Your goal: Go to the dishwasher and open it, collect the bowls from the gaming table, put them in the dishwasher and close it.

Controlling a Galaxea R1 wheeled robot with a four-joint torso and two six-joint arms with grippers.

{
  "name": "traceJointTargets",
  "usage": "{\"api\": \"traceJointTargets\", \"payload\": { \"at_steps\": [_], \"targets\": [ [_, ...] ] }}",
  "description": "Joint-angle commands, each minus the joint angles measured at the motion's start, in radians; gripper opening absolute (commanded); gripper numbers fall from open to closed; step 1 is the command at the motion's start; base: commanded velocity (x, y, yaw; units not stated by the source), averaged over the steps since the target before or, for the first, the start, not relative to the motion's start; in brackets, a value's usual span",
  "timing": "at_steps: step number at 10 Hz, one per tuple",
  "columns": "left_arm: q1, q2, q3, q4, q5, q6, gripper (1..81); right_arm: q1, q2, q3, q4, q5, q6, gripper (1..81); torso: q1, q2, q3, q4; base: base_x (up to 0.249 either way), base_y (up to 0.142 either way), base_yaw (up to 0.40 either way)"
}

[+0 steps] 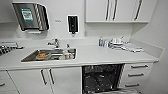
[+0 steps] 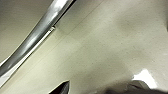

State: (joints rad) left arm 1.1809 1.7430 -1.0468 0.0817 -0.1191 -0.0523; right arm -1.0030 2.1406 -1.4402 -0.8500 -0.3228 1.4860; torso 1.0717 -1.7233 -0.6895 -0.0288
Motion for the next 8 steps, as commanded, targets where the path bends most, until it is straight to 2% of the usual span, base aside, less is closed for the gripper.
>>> {"api": "traceJointTargets", "payload": {
  "at_steps": [1,2,3,4,5,6,8],
  "targets": [
    [-0.059,-0.048,0.014,-0.039,0.098,-0.006,81.1,-0.018,-0.1,0.089,-0.056,0.177,-0.206,81.1,0.0,0.0,0.0,0.0,0.0,0.0,0.0],
    [-0.059,-0.046,0.01,-0.04,0.127,-0.006,81.1,-0.046,-0.101,0.11,-0.078,0.177,-0.226,81.1,0.0,0.0,0.0,0.0,0.0,0.0,0.0],
    [-0.06,-0.04,0.001,-0.039,0.148,-0.006,81.1,-0.081,-0.098,0.123,-0.115,0.177,-0.24,81.1,-0.064,0.1,0.0,0.0,0.0,0.0,0.0],
    [-0.059,-0.019,-0.024,-0.036,0.173,-0.006,81.1,-0.116,-0.094,0.132,-0.167,0.177,-0.251,81.1,-0.066,0.102,0.0,0.0,0.0,0.0,0.0],
    [-0.059,0.009,-0.053,-0.031,0.226,-0.004,81.1,-0.154,-0.089,0.136,-0.19,0.177,-0.253,81.1,-0.075,0.116,0.0,0.0,0.0,0.0,0.0],
    [-0.05,0.031,-0.075,-0.031,0.251,-0.004,81.1,-0.185,-0.089,0.132,-0.192,0.177,-0.251,81.1,-0.091,0.141,0.0,0.0,0.0,0.0,0.0],
    [0.009,0.089,-0.15,-0.028,0.245,-0.001,81.1,-0.23,-0.062,0.083,-0.192,0.179,-0.254,81.1,-0.134,0.208,0.0,0.0,0.0,0.0,0.0]
  ]
}}
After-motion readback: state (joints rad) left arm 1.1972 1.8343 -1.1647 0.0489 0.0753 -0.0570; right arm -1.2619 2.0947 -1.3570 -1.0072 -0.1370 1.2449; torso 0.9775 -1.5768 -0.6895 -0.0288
